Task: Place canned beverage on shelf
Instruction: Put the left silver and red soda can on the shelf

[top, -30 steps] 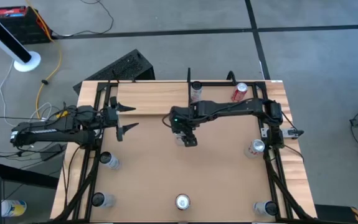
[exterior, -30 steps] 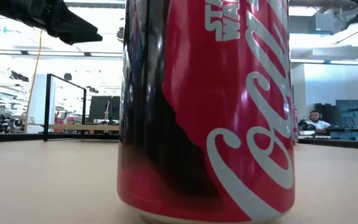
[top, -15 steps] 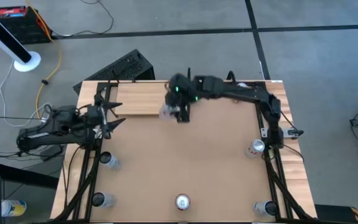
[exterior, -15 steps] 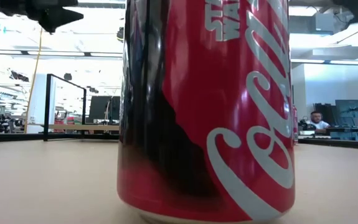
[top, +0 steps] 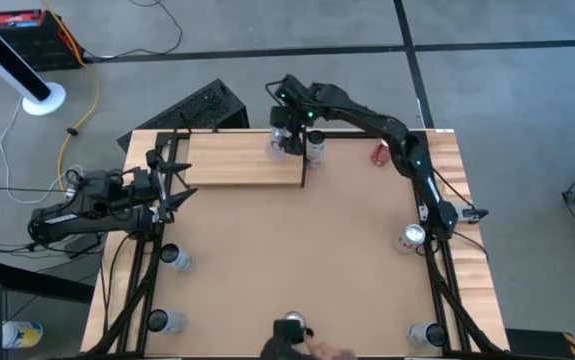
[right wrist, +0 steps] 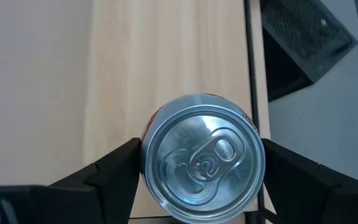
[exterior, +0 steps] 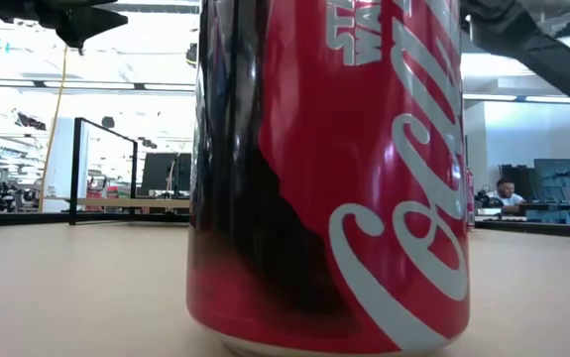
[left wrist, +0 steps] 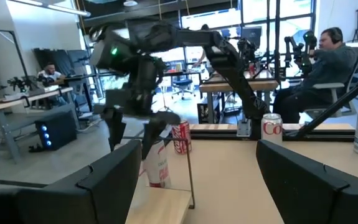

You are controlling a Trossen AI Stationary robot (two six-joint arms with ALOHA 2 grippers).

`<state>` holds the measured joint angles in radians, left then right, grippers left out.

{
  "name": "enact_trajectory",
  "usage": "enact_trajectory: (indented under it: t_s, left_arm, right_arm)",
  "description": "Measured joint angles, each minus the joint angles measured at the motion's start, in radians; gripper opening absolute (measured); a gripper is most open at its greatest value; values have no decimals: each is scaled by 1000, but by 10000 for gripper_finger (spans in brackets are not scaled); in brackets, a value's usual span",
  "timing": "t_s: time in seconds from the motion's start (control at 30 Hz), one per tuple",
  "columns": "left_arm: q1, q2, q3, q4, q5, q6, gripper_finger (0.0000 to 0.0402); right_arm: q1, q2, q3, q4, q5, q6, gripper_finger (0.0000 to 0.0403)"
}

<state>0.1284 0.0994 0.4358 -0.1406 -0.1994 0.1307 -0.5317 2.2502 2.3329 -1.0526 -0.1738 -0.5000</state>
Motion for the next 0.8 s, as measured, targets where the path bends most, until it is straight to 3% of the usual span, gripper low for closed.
enact_trajectory:
  t_s: [0.57, 0.8]
  left_arm:
    - [0, 0, 0, -5, -11, 7, 304]
    - [0, 0, 0, -5, -11, 7, 304]
  right_arm:
    - [-60, 32, 5, 27, -1, -28, 315]
    - [-60, 32, 6, -43, 74, -58, 318]
